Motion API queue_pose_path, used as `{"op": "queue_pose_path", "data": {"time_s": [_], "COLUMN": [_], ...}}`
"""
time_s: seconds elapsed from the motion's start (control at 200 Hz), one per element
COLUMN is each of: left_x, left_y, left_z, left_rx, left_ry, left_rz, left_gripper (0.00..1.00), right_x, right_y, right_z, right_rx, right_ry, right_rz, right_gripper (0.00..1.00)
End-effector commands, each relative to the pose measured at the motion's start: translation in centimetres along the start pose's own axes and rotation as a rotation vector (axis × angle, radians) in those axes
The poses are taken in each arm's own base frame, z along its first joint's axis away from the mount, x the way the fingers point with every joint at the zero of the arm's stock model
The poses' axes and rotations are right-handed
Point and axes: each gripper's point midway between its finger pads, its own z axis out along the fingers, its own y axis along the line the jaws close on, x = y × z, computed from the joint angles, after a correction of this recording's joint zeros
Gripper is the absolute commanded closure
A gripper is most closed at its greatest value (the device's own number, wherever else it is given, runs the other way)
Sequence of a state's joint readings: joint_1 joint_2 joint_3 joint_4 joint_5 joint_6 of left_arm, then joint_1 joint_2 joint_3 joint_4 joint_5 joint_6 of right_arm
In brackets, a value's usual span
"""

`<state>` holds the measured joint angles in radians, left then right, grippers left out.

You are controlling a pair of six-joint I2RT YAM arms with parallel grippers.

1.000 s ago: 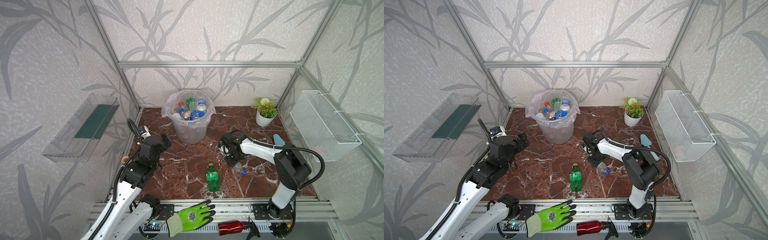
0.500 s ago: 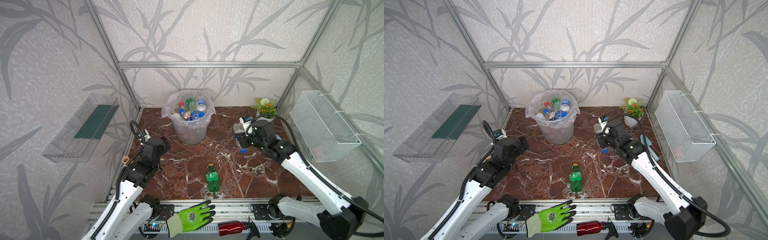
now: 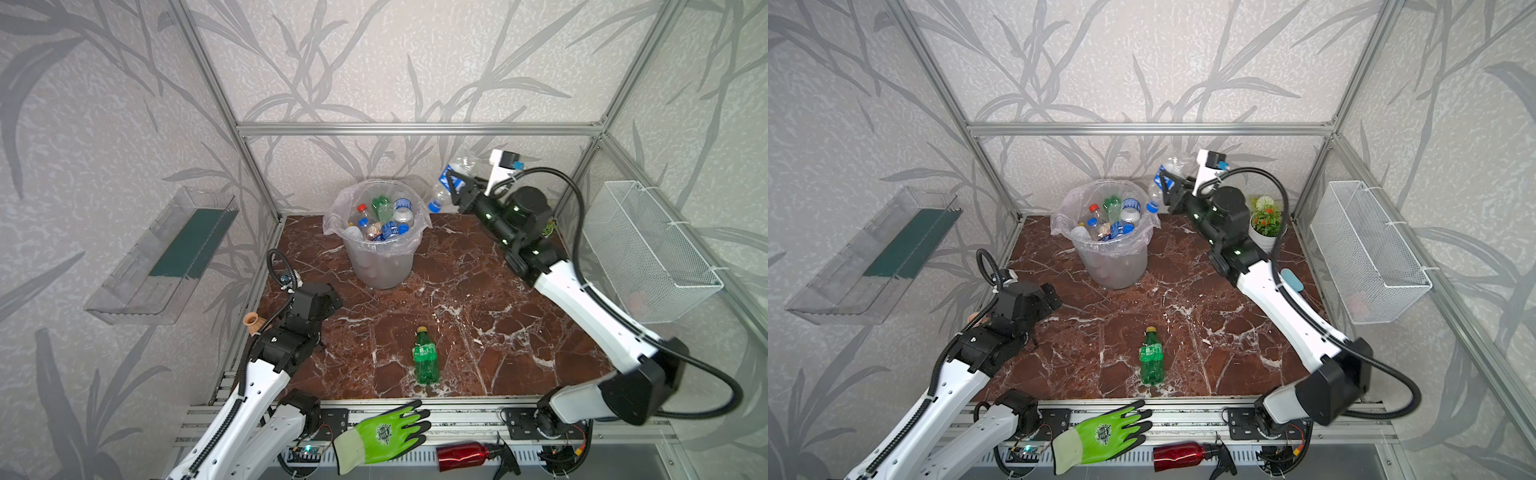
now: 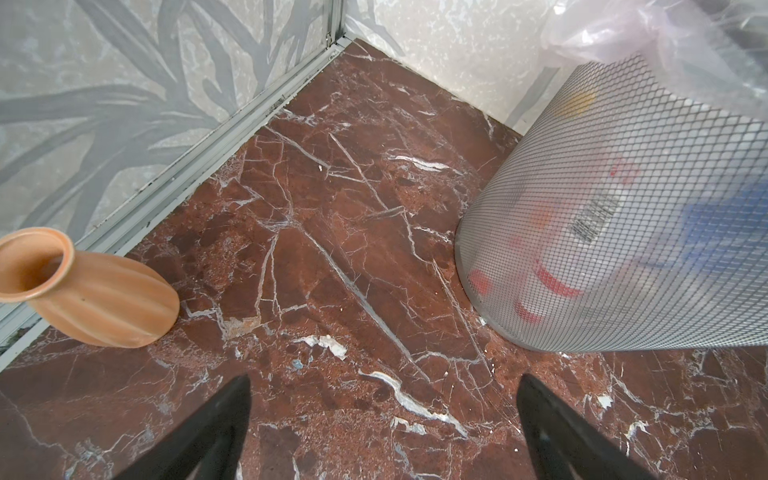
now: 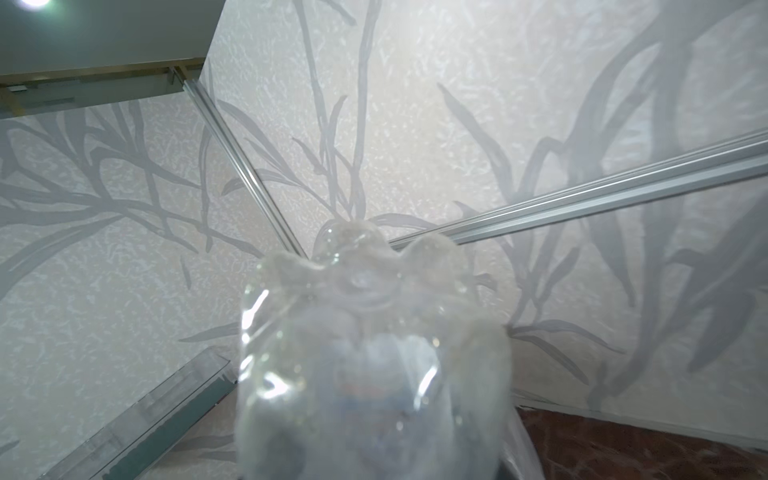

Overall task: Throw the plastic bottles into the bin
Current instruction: 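Lift the clear bottle with the right gripper and drop it into the bin, then lower the right gripper onto the last green yellow-capped bottle and grasp it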

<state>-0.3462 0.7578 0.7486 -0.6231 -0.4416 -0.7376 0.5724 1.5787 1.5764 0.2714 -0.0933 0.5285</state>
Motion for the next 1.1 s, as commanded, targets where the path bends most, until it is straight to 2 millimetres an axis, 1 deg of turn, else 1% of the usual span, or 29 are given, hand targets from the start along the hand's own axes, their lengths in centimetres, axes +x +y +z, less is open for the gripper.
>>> {"op": "queue_pose_path", "data": {"time_s": [0.0,0.03,0.045,0.055,0.1,0.14,0.145,0.17,0.18,0.205,0.29,0.295,0.39,0.47,0.515,0.55,0.575,0.6,0.605,0.63,0.69,0.695,0.725,0.815,0.835,0.85,0.87,0.975,1.095], "left_x": [0.2,0.2,0.1,0.1,0.1,0.0,0.1,0.0,0.1,0.0,-0.1,-0.1,-0.3,-0.3,-0.3,-0.3,-0.2,-0.2,-0.2,-0.2,0.0,0.0,0.1,0.5,0.6,0.6,0.7,1.4,2.2], "left_y": [0.6,0.7,0.6,0.7,0.7,0.7,0.7,0.8,0.7,0.7,0.9,1.0,1.2,1.2,1.2,1.2,1.2,1.1,1.0,0.9,0.8,0.8,0.7,0.3,0.0,-0.2,-0.6,-1.1,-1.0], "left_z": [-0.1,-0.1,-0.2,-0.2,-0.2,-0.3,-0.3,-0.3,-0.3,-0.4,-0.7,-0.7,-1.1,-1.3,-1.4,-1.4,-1.3,-1.3,-1.3,-1.3,-1.2,-1.2,-1.1,-0.8,-0.7,-0.7,-0.6,-0.3,0.2], "left_rx": [-0.018,-0.02,-0.018,-0.019,-0.019,-0.017,-0.017,-0.019,-0.019,-0.017,-0.017,-0.019,-0.013,-0.006,-0.002,0.0,0.001,0.005,0.005,0.008,0.012,0.013,0.012,0.025,0.036,0.046,0.065,0.081,0.076], "left_ry": [0.003,0.003,0.002,0.003,0.002,0.001,0.003,0.002,0.004,0.003,0.004,0.003,-0.007,-0.012,-0.015,-0.014,-0.008,-0.006,-0.005,-0.001,0.01,0.01,0.015,0.033,0.041,0.045,0.053,0.087,0.106], "left_rz": [-0.027,-0.028,-0.028,-0.028,-0.028,-0.03,-0.028,-0.028,-0.027,-0.028,-0.027,-0.028,-0.03,-0.034,-0.034,-0.031,-0.027,-0.024,-0.024,-0.021,-0.016,-0.016,-0.016,-0.015,-0.008,0.006,0.021,0.016,0.002], "left_gripper": [0.01,0.01,0.01,0.01,0.01,0.01,0.01,0.01,0.01,0.01,0.01,0.01,0.01,0.01,0.01,0.01,0.01,0.01,0.01,0.01,0.01,0.01,0.01,0.01,0.01,0.01,0.01,0.01,0.01], "right_x": [5.4,6.7,8.0,7.9,9.6,11.5,11.0,11.0,11.6,11.1,8.7,8.9,6.1,5.4,5.9,5.7,6.3,6.4,6.0,6.7,6.1,6.5,6.2,6.6,6.8,7.5,6.6,8.9,12.9], "right_y": [1.2,1.0,0.5,0.6,0.3,-0.6,-0.4,-0.3,-0.7,-0.5,-0.6,-0.8,-0.1,0.1,-0.1,0.1,-0.2,-0.4,-0.1,-0.5,-0.7,-1.0,-1.4,-3.2,-3.5,-4.1,-3.7,-4.8,-6.5], "right_z": [5.0,6.2,6.9,7.2,8.7,9.7,9.7,10.1,10.3,10.4,9.8,9.7,8.1,6.9,6.5,6.1,6.0,5.8,5.7,5.6,4.6,4.6,3.9,1.7,1.2,0.9,0.0,-3.4,-8.3], "right_rx": [-0.035,-0.019,-0.006,-0.004,0.015,0.049,0.046,0.052,0.064,0.072,0.129,0.136,0.165,0.178,0.184,0.18,0.181,0.183,0.177,0.179,0.177,0.181,0.183,0.203,0.207,0.216,0.207,0.2,0.24], "right_ry": [0.152,0.2,0.234,0.241,0.312,0.385,0.38,0.4,0.42,0.428,0.415,0.423,0.396,0.414,0.44,0.442,0.45,0.445,0.432,0.434,0.384,0.389,0.367,0.359,0.363,0.378,0.361,0.409,0.541], "right_rz": [-0.001,-0.008,-0.012,-0.016,-0.033,-0.047,-0.05,-0.067,-0.073,-0.095,-0.164,-0.167,-0.213,-0.241,-0.245,-0.248,-0.247,-0.245,-0.245,-0.248,-0.252,-0.25,-0.243,-0.199,-0.194,-0.191,-0.192,-0.221,-0.23], "right_gripper": [0.49,0.45,0.43,0.41,0.32,0.23,0.22,0.13,0.1,0.04,0.0,0.0,0.01,0.01,0.0,0.0,0.0,0.0,0.0,0.0,0.0,0.0,0.0,0.0,0.0,0.0,0.0,0.0,0.0]}}
